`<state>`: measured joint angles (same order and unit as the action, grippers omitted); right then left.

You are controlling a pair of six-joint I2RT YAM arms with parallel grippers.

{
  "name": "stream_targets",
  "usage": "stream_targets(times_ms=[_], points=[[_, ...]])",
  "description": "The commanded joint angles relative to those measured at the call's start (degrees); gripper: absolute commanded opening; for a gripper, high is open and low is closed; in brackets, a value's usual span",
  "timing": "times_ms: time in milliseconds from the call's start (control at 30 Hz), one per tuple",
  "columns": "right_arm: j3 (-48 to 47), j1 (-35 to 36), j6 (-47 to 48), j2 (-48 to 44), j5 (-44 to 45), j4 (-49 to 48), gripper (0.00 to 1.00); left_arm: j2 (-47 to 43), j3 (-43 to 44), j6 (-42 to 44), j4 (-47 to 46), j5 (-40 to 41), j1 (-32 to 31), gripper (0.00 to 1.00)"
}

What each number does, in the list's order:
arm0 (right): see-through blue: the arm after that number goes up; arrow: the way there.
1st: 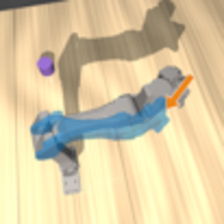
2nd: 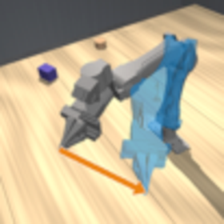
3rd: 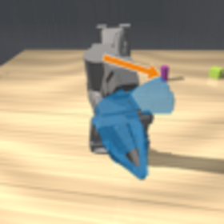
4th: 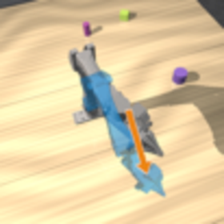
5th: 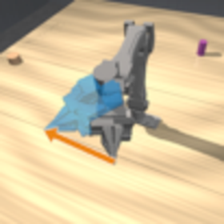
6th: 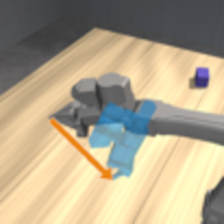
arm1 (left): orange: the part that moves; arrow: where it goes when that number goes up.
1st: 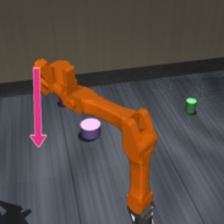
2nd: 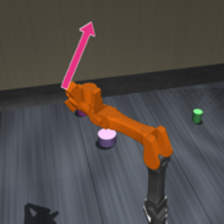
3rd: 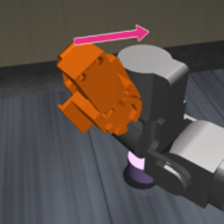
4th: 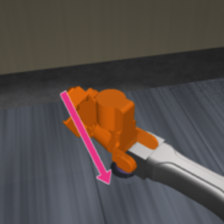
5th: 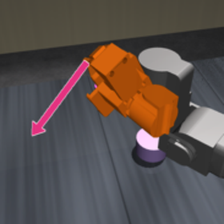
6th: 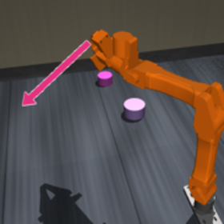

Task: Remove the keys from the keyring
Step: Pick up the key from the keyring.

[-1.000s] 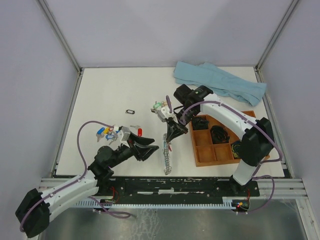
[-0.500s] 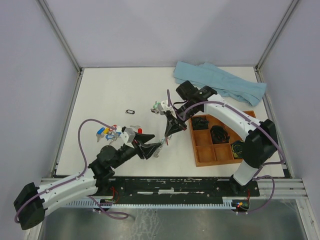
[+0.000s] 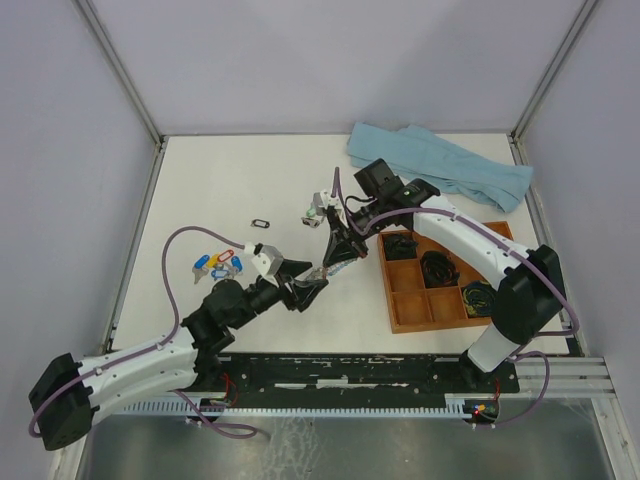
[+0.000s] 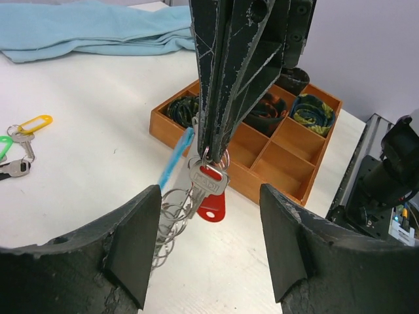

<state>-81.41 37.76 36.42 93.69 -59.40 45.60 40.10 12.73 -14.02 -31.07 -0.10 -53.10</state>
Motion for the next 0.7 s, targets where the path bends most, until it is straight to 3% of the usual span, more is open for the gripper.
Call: stream_targets(times_ms=[0, 433, 667], points=[[0.3, -0.3, -4.9, -2.6, -2.0, -5.2, 0.01, 2.9, 4.4, 4.1, -0.3, 1.9, -0.5, 0.69], [1.7, -0.6, -13.1, -3.3, -0.4, -10.8, 0.01, 5.1, 6.6, 4.8, 3.6, 9.0, -1.7, 0.70], [2.1, -0.9, -15.4, -3.7, 0.1, -11.9, 0.01, 3.8, 8.1, 7.3, 7.6, 10.5, -1.7, 0.54]])
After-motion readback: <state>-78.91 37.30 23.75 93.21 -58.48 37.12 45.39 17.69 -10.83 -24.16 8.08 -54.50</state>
